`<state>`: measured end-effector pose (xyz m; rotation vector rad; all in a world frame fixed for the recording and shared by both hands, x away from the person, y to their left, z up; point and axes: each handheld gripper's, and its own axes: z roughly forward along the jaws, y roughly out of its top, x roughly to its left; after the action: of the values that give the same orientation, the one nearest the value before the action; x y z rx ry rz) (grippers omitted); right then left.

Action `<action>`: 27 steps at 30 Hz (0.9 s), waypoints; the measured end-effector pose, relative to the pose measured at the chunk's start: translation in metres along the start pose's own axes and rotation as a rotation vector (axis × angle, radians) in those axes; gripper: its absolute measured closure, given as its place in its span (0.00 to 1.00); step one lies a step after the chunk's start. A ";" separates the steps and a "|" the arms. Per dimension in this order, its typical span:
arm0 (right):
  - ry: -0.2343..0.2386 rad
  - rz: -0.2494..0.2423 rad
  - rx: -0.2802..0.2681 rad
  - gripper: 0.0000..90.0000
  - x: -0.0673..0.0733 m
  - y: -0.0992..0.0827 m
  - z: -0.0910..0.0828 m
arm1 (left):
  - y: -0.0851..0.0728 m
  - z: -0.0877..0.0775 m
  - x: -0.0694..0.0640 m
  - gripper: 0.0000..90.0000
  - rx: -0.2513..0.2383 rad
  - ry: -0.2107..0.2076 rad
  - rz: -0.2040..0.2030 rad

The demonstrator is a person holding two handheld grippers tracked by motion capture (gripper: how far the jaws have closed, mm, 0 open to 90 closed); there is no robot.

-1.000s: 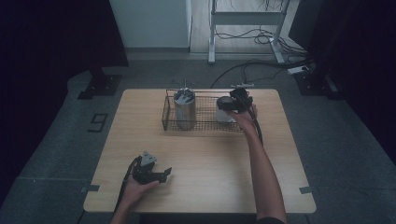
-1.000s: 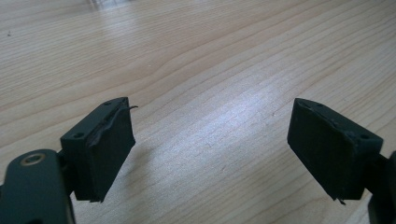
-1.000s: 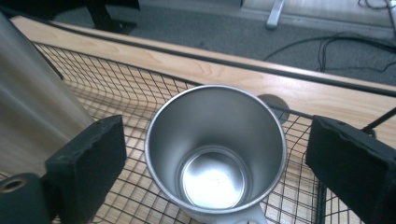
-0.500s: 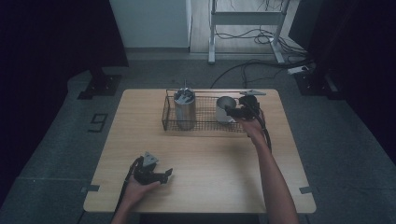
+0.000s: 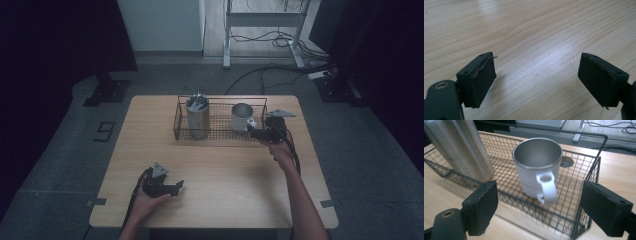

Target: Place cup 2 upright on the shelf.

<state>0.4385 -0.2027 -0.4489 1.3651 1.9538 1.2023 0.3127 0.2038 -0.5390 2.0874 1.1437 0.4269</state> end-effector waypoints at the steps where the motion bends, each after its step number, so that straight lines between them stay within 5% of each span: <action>1: 0.001 0.002 -0.008 0.17 0.000 -0.003 -0.003 | 0.000 0.000 0.000 0.16 0.001 -0.001 0.000; 15: 0.015 0.007 -0.046 0.19 -0.003 -0.052 -0.043 | -0.002 0.003 -0.001 0.16 0.020 0.000 0.005; 27: -0.014 0.018 -0.002 0.19 -0.012 -0.099 -0.064 | -0.002 0.006 -0.002 0.16 0.028 -0.008 -0.001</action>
<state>0.3447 -0.2509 -0.5030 1.3894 1.9336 1.1993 0.3134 0.2000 -0.5448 2.1102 1.1525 0.4037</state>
